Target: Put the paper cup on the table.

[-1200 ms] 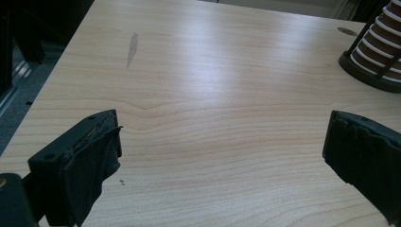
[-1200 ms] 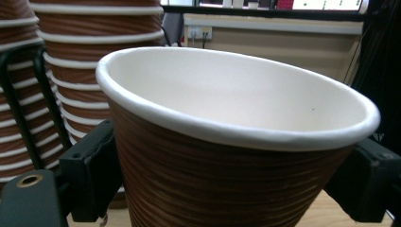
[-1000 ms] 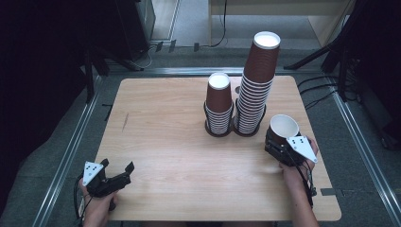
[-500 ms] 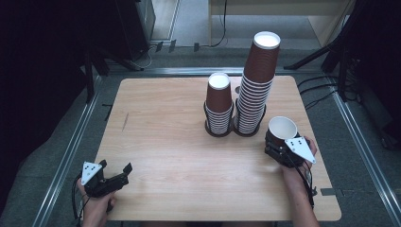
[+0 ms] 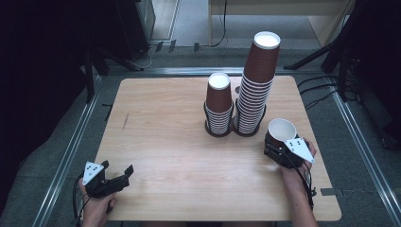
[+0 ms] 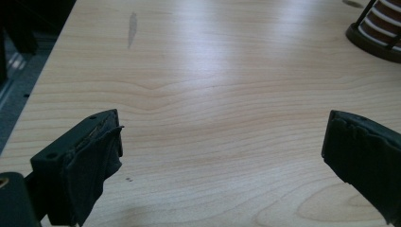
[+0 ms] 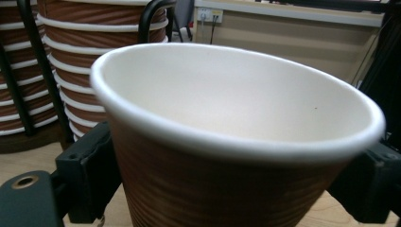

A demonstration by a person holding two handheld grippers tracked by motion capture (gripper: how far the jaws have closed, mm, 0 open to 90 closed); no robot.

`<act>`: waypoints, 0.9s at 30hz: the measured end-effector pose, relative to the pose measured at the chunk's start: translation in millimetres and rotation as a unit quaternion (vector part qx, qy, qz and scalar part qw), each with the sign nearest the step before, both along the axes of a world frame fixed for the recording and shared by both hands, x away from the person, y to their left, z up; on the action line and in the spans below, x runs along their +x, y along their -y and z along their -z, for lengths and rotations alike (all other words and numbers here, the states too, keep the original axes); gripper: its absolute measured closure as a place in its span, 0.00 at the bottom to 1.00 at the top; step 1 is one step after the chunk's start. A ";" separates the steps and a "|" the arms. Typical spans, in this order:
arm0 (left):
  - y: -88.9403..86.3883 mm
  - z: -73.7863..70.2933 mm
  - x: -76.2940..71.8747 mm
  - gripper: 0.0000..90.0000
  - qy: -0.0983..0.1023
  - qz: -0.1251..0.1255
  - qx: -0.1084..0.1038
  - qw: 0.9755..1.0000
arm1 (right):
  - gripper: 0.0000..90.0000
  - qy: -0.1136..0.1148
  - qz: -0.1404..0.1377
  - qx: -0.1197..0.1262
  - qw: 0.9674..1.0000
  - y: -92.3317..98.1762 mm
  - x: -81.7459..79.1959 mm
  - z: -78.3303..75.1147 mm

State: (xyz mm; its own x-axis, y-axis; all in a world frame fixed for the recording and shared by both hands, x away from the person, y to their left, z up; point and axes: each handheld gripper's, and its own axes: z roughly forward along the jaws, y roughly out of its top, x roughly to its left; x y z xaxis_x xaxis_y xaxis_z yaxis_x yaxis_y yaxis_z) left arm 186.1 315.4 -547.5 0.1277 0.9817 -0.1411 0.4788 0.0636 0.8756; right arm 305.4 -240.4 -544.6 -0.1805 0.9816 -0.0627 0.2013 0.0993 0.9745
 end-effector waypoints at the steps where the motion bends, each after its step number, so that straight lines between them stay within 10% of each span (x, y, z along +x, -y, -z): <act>1: 0.6 0.1 -0.3 0.00 0.002 -0.002 0.004 1.000 | 0.09 -0.004 -0.002 -0.001 1.000 0.2 0.3 0.2; 18: 1.5 0.4 -5.2 0.00 0.022 0.009 0.007 1.000 | 0.00 -0.026 -0.037 0.059 0.997 14.8 -10.2 -1.6; 27: 0.2 0.7 -6.3 0.00 0.024 0.005 -0.001 1.000 | 0.00 -0.022 -0.045 0.030 0.998 16.9 -30.2 0.2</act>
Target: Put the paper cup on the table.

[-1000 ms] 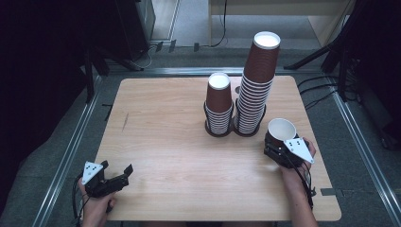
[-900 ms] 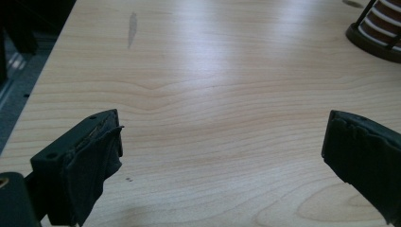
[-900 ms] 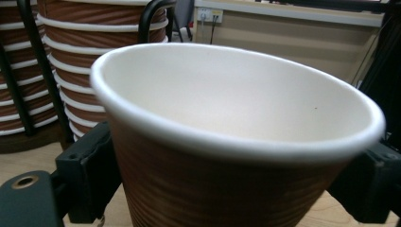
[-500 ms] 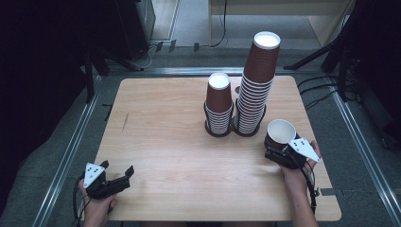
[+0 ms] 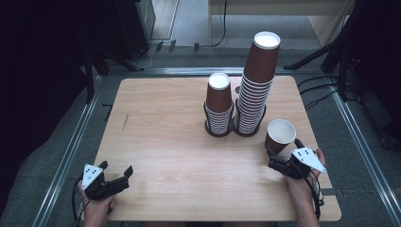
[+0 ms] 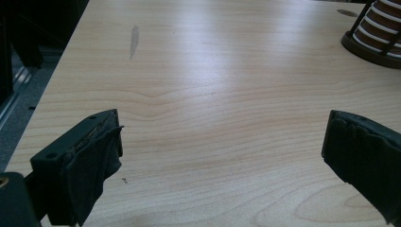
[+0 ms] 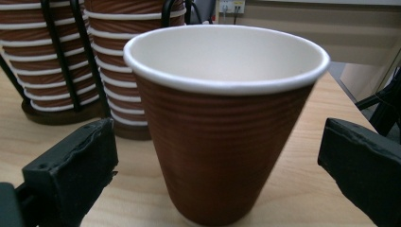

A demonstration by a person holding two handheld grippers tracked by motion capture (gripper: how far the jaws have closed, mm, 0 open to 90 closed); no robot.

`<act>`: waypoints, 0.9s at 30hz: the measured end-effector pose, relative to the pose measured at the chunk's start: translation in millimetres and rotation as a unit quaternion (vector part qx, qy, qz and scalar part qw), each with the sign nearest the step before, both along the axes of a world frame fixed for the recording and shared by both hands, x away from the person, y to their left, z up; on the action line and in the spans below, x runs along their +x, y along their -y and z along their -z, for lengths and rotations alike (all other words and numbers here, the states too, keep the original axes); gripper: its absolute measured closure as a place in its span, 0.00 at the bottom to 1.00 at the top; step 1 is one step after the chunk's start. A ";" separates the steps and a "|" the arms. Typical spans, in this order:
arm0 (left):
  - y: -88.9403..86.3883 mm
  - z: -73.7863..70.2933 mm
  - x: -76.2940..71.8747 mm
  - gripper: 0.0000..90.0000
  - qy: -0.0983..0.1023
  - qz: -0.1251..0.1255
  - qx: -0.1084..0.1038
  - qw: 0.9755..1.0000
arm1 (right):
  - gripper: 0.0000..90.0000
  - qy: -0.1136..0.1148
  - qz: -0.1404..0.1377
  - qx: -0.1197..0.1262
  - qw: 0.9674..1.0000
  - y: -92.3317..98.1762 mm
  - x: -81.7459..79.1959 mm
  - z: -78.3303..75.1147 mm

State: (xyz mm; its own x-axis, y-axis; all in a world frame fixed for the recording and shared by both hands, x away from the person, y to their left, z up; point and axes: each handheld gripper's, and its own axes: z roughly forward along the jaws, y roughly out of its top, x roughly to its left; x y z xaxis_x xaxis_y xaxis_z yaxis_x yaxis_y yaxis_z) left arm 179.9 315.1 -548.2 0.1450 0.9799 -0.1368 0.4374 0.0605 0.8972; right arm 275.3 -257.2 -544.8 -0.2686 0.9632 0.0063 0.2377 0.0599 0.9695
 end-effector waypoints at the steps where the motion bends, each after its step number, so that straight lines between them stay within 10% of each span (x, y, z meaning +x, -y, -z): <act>1: -0.2 0.1 0.1 0.00 0.000 0.000 0.000 1.000 | 0.00 -0.001 0.000 -0.002 1.000 1.1 -2.5 0.0; 27: -1.9 0.5 -0.1 0.00 0.000 0.003 -0.008 1.000 | 0.00 -0.006 0.025 -0.022 0.999 47.7 -52.5 1.8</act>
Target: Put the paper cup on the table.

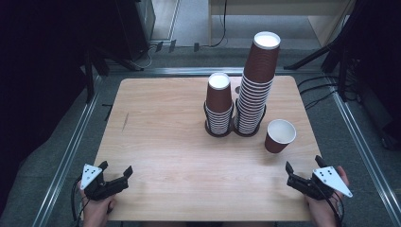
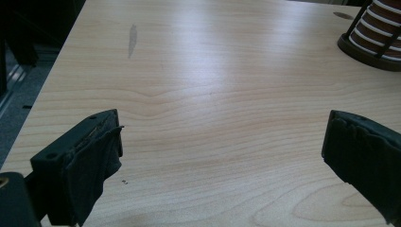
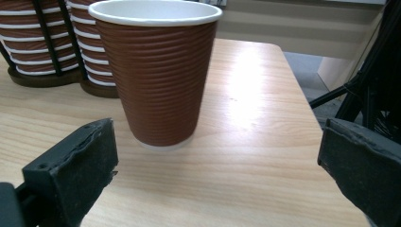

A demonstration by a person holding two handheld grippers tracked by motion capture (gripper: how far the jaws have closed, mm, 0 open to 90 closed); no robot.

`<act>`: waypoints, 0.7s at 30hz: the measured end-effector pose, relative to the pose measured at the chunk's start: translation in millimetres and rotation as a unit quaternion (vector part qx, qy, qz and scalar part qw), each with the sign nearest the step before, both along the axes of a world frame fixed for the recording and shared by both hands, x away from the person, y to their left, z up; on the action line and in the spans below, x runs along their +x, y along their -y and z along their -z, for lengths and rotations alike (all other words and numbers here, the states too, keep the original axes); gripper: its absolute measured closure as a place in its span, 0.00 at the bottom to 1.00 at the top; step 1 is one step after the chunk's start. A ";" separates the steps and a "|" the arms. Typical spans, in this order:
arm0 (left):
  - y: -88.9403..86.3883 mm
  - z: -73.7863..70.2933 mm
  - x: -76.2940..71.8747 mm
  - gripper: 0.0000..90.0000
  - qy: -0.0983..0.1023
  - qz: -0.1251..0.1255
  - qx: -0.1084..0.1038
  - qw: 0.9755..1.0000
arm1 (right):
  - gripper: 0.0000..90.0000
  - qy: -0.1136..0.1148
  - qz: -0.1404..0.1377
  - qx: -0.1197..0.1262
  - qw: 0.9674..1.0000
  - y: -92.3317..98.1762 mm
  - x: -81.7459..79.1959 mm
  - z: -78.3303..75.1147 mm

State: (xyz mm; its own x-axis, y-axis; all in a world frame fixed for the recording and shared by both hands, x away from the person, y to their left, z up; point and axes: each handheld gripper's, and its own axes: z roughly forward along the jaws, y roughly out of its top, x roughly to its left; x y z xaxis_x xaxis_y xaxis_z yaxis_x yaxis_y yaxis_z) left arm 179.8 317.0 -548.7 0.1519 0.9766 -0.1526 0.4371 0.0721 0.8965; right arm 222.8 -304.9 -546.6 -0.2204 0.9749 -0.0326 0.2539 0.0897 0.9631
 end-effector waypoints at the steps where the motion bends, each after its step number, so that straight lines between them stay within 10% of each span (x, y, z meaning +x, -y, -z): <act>1: 0.2 0.0 0.0 0.00 0.000 0.000 0.001 1.000 | 0.00 0.001 0.001 0.000 1.000 2.2 -1.4 0.0; 21: 0.3 0.7 -4.2 0.00 0.007 0.001 -0.003 1.000 | 0.00 0.001 0.029 0.008 1.000 25.6 -16.9 0.6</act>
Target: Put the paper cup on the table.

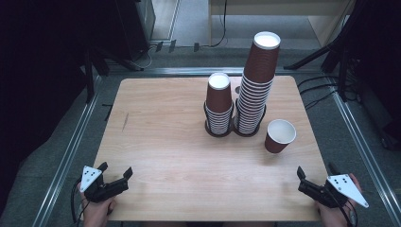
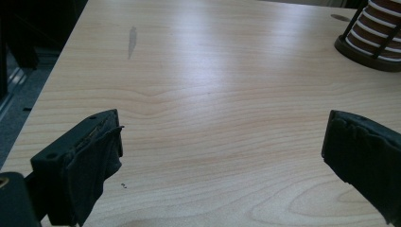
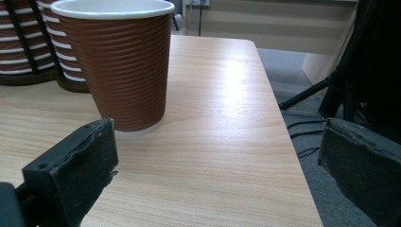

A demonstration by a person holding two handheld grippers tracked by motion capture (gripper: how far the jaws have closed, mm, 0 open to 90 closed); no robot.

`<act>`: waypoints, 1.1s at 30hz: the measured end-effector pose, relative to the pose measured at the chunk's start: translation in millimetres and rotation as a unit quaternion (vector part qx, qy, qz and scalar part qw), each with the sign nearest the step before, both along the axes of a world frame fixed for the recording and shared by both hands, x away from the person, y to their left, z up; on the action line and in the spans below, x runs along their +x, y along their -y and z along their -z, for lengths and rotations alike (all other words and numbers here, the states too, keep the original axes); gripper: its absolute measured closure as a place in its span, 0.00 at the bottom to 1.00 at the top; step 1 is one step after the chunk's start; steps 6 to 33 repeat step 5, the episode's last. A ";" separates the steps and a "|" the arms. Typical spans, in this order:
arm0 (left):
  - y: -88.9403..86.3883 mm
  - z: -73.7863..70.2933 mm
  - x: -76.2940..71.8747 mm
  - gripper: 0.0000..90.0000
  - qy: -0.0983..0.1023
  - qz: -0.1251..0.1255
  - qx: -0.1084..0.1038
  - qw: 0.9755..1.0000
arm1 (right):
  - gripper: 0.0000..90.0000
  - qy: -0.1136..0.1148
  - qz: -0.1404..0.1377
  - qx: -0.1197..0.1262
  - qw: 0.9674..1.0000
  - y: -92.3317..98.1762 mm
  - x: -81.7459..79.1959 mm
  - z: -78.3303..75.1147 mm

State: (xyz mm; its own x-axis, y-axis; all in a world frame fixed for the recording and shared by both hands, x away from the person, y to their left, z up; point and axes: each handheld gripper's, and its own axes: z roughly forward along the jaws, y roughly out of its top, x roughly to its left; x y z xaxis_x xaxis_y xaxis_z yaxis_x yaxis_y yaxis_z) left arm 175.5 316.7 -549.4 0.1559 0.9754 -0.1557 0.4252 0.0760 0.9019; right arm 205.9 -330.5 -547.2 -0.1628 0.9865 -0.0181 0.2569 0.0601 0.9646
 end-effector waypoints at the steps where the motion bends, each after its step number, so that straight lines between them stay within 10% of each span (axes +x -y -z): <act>1: -0.2 0.0 0.6 0.00 -0.001 0.000 -0.002 1.000 | 0.00 -0.002 0.004 -0.002 1.000 -1.1 0.7 0.2; 33: 0.1 0.1 2.2 0.00 -0.002 0.001 -0.002 1.000 | 0.00 -0.001 0.005 -0.016 1.000 -4.7 1.0 1.1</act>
